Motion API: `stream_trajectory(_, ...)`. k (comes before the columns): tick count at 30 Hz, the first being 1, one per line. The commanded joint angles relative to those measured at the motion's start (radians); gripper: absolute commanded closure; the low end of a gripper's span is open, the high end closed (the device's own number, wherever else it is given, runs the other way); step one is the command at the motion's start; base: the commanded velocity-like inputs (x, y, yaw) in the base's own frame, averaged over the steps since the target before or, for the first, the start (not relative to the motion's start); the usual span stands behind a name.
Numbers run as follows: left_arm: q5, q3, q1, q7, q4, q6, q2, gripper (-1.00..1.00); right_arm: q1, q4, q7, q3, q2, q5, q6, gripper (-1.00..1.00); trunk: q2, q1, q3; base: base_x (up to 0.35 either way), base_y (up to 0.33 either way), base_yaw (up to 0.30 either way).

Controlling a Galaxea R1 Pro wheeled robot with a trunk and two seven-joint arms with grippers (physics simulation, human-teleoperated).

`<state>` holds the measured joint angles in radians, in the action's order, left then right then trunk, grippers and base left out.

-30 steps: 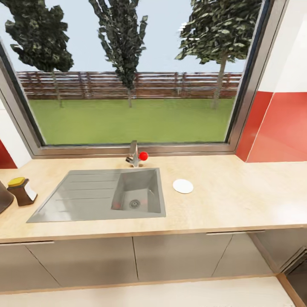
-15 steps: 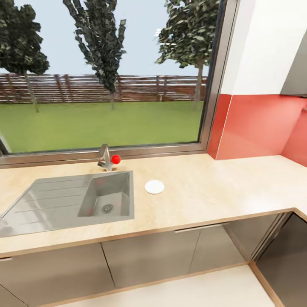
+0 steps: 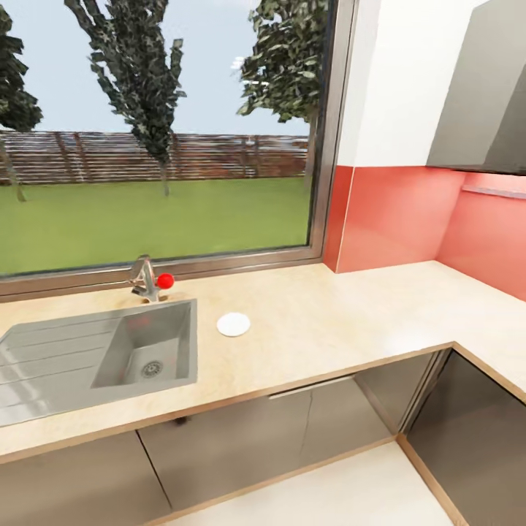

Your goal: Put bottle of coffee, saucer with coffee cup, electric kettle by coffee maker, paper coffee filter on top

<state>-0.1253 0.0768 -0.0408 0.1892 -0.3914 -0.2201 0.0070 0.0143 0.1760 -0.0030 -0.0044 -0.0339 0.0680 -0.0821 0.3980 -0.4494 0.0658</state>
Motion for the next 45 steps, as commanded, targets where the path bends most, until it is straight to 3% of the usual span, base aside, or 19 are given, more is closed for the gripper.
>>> stream_trajectory(1, -0.01, 0.006, -0.001, 0.01, 0.0, -0.001, 0.001, -1.0, 0.001, -0.001, 0.0, 0.0, 0.0, 0.007, -0.004, -1.0, 0.002, -0.001, 0.001, 0.0, -0.24, -0.178)
stream_trajectory(14, -0.009, 0.006, -0.001, 0.01, 0.0, -0.001, 0.001, -1.0, 0.001, -0.001, -0.001, 0.003, 0.005, 0.007, -0.004, -1.0, 0.002, -0.001, -0.019, 0.047, -0.261, -0.018)
stream_trajectory(30, -0.008, 0.006, -0.001, 0.01, 0.0, -0.001, 0.001, -1.0, 0.001, -0.001, -0.002, 0.003, 0.006, 0.007, -0.004, -1.0, 0.002, -0.001, -0.044, 0.089, -0.259, 0.099)
stream_trajectory(45, -0.008, 0.005, -0.001, 0.01, 0.0, -0.002, 0.001, -1.0, 0.001, -0.001, -0.002, 0.003, 0.006, 0.007, -0.004, -1.0, 0.002, -0.001, -0.067, 0.016, -0.038, 0.108)
